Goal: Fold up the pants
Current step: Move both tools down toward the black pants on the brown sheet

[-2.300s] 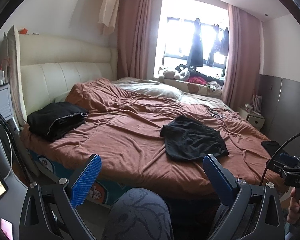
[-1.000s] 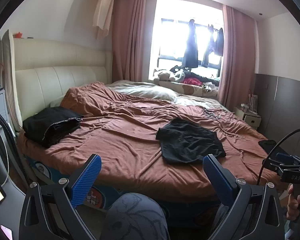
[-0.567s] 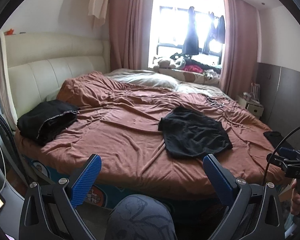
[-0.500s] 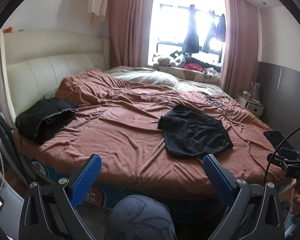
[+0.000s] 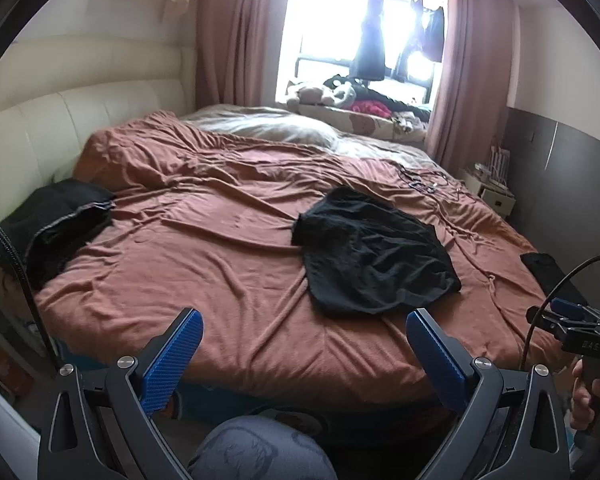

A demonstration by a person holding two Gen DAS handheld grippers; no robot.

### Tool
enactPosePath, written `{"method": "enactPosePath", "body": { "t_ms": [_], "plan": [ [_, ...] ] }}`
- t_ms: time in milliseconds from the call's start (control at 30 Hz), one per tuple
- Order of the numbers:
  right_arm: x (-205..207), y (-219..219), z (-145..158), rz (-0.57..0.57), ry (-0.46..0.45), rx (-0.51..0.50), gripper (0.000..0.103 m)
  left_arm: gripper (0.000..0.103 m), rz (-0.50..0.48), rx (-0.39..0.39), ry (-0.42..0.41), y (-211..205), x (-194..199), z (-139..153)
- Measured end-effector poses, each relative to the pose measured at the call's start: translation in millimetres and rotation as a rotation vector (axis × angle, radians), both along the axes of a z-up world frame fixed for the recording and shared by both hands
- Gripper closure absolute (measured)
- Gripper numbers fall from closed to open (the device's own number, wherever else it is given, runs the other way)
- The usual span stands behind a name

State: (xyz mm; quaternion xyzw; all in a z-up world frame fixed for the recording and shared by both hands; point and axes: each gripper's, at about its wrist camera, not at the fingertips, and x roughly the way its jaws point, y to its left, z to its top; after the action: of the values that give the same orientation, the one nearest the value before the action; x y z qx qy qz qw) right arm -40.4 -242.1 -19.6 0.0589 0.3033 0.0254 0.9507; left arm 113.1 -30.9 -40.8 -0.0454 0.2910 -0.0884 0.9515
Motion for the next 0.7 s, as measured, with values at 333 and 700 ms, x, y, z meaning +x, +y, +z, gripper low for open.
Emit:
{"method": "enactPosePath", "body": {
  "t_ms": [333,700],
  "plan": [
    [34,-19,-6,-0.037,0.035,0.041,0.0,0.0,-0.078,0.012,0.083,-19,54,-11],
    [78,-56,-14,-0.046,0.086,0.117,0.0,0.004,-0.181,-0.05,0.231,-30,110,-37]
  ]
}}
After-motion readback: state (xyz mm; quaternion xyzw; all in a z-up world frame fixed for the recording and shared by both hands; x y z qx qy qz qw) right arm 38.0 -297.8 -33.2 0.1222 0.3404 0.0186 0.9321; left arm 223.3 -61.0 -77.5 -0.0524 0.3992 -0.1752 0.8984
